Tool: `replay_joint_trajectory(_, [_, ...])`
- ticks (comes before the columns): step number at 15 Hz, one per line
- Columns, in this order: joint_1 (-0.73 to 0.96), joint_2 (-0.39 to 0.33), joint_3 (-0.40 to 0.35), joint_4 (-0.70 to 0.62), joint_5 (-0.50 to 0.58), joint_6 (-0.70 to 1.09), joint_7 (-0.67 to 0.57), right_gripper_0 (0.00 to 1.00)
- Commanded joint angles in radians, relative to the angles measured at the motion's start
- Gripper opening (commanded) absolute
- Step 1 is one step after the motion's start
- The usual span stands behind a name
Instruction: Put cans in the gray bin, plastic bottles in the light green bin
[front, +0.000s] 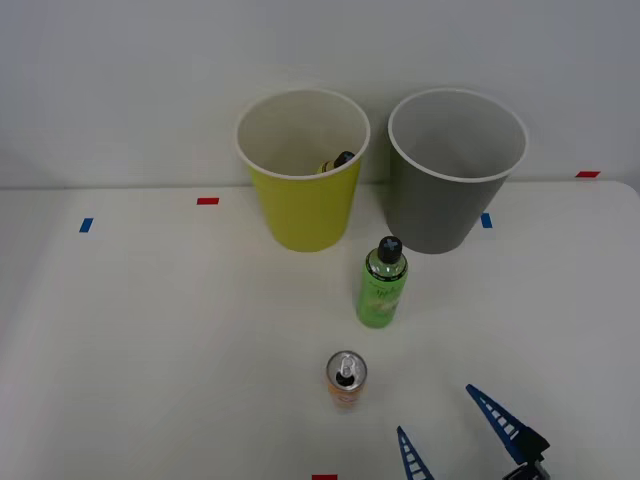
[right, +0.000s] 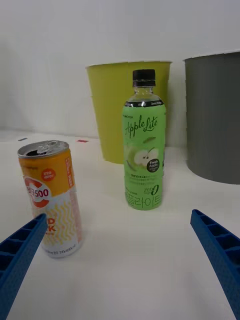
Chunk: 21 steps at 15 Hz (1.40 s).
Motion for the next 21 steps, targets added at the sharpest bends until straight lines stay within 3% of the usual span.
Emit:
replay_joint_trajectory(1, [-0.093,-0.057,0.131,0.000,-0.154,-0.028,0.130,1.00])
replay_joint_trajectory(11, [-0.381,-0.153,0.444,0.000,-0.456,-0.100,0.247,1.00])
replay_joint_trajectory(19, [-0.433,-0.149,0.487,0.000,-0.537,-0.083,0.302,1.00])
replay_joint_trajectory(21, [-0.484,-0.136,0.526,0.023,-0.546,-0.077,0.315,1.00])
